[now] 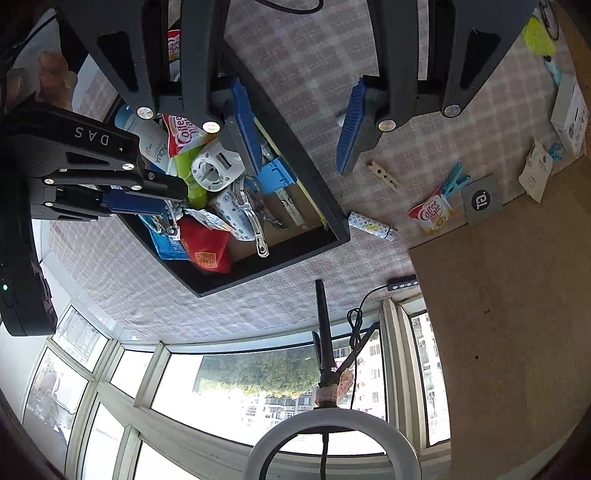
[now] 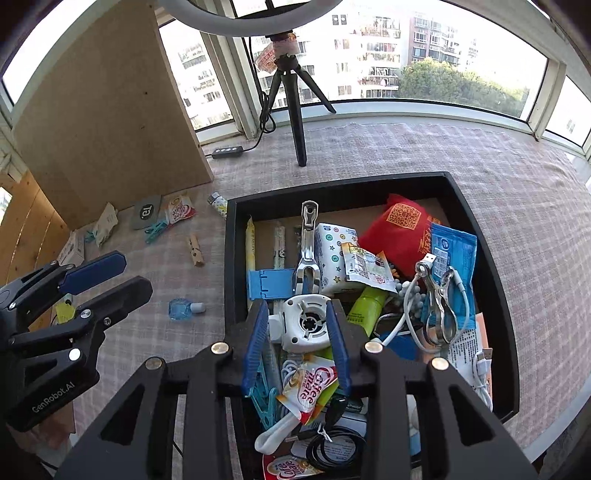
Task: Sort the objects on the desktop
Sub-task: 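Move both tools back toward the yellow shuttlecock and blue eye-drop bottle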
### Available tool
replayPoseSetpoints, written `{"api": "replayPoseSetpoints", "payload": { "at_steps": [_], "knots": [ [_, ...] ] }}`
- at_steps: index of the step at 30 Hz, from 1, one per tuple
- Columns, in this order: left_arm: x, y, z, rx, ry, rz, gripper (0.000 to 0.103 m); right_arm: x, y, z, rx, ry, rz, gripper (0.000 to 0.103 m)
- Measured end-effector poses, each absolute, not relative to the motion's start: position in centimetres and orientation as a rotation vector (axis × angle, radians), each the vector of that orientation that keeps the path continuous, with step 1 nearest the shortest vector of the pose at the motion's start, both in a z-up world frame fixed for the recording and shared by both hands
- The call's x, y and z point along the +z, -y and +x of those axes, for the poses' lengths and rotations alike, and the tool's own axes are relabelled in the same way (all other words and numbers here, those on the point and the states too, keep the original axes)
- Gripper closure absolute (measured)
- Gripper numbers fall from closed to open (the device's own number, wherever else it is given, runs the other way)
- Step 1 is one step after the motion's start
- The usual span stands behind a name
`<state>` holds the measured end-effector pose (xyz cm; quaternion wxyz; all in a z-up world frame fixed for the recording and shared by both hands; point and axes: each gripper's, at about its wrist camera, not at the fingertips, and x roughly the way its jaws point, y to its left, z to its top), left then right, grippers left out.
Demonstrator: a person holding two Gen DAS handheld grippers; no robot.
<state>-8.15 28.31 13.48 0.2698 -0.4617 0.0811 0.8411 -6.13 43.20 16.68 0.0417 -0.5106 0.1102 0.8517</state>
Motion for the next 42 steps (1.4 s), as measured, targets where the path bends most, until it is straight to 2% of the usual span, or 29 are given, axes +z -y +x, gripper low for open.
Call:
{"api": "replayPoseSetpoints", "payload": {
  "at_steps": [24,26,28,32,34,42],
  "knots": [
    [6.5,-5.4,-7.3,2.592,0.019,-1.592,0.062,12.9,-31.4,-8.9,2.738,-0.090,-1.845,0.068],
    [6.1,-3.8,-6.8,2.611,0.015,-1.614,0.058,12.3,-30.4,-9.2,2.746,-0.036,-1.885,0.065],
    [5.7,-2.3,-6.2,2.633,0.004,-1.626,0.050,11.5,-29.5,-9.4,2.750,0.016,-1.926,0.061],
    [4.4,1.1,-5.0,2.642,0.032,-1.664,0.047,10.2,-27.5,-10.1,2.789,0.161,-1.974,0.055],
    [3.7,2.4,-4.5,2.641,0.020,-1.680,0.040,9.6,-26.7,-10.5,2.796,0.257,-1.995,0.054],
    [1.1,6.5,-4.1,2.595,-0.096,-1.737,0.036,6.7,-24.3,-11.9,2.742,0.682,-2.094,0.050]
  ]
}}
